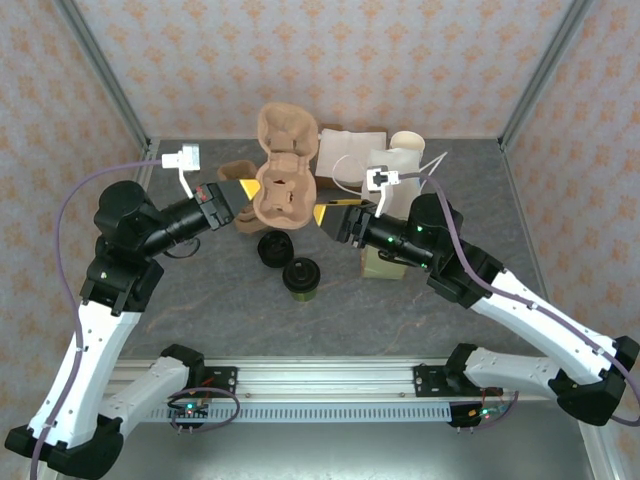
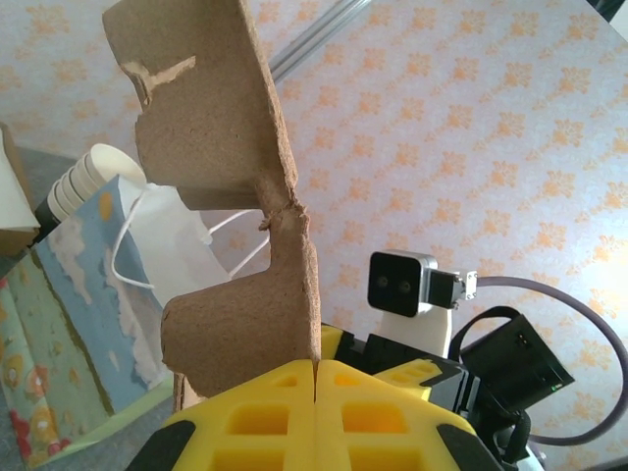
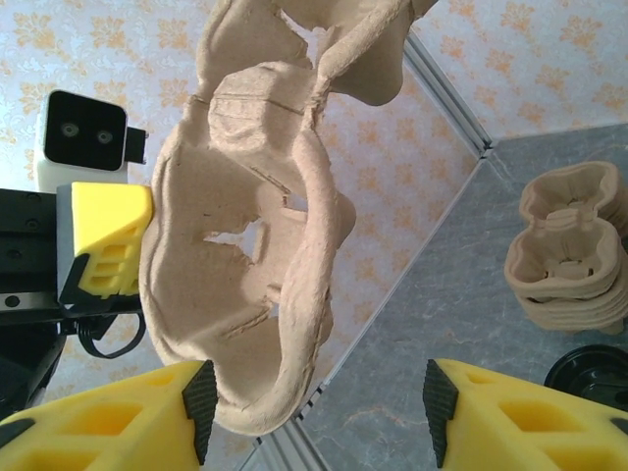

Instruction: Pack the takeout coffee

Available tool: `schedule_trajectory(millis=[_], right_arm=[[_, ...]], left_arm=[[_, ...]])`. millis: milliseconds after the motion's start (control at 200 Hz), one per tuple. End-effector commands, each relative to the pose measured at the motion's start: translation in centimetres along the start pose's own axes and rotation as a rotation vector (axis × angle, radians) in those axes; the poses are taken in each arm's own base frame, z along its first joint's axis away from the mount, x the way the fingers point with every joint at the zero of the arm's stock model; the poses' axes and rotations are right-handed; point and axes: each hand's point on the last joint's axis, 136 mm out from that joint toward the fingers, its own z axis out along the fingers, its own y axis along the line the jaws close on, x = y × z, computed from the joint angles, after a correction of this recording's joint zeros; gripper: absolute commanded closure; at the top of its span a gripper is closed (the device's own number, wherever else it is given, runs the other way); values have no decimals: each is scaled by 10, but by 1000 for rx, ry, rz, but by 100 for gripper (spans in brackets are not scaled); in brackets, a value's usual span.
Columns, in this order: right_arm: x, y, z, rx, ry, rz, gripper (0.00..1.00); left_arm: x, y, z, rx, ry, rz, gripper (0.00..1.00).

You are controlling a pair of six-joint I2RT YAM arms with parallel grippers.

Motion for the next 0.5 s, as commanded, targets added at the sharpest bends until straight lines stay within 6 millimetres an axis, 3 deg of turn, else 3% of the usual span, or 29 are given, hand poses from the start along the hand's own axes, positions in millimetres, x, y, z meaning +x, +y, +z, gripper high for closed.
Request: schedule_trajectory(millis=[0,495], right_arm=[[-22,22,-4,-60,-51,-35,39],[-29,40,-2,-125,-48,-39,44]], left_arm=[[-1,-21,-4,69,-4,27,100],[8,-37,-1,119,26,27,100]])
